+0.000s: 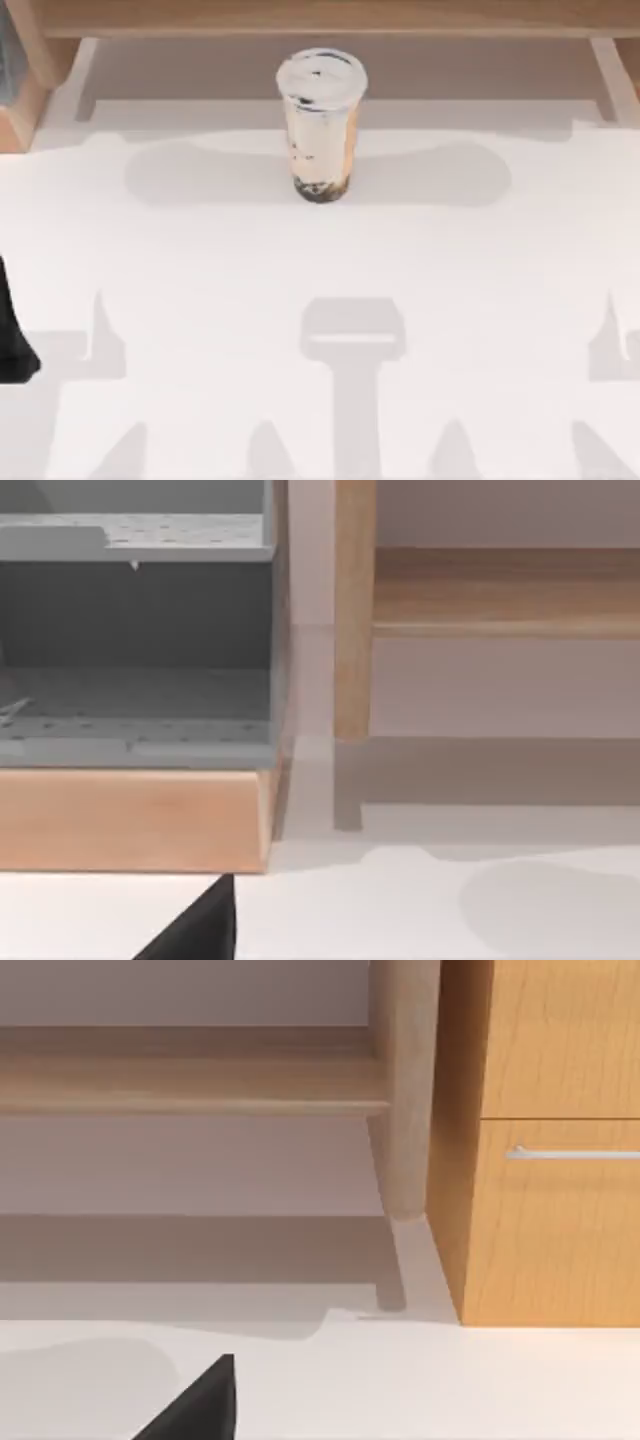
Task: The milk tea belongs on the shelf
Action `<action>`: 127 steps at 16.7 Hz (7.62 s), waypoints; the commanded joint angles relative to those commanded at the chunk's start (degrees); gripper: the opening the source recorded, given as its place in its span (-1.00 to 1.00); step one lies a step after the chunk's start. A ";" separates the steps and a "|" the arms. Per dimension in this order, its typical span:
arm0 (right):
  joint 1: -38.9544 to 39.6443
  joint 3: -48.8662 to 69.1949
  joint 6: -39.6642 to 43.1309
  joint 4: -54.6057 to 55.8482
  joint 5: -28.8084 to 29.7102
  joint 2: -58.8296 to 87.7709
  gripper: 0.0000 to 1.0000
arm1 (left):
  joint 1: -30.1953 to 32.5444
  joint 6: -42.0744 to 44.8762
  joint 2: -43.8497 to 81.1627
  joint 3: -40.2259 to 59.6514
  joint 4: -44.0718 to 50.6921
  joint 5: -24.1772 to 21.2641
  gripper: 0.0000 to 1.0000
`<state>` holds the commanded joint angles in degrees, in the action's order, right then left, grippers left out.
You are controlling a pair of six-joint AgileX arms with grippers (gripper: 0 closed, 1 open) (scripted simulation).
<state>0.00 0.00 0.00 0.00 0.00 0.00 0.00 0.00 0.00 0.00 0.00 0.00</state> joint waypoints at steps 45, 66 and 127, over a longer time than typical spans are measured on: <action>50.01 69.89 -0.15 69.18 52.55 139.65 1.00 | 0.00 0.00 0.00 0.00 0.00 0.00 1.00; 44.01 82.38 0.03 62.15 46.59 144.92 -0.51 | 0.00 0.00 0.00 0.00 0.00 0.00 1.00; 19.95 74.70 -0.22 33.36 21.87 107.78 -1.00 | 0.00 0.00 0.00 0.00 0.00 0.00 1.00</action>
<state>19.95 74.70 -0.22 33.36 21.87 107.78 0.00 0.00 0.00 0.00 0.00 0.00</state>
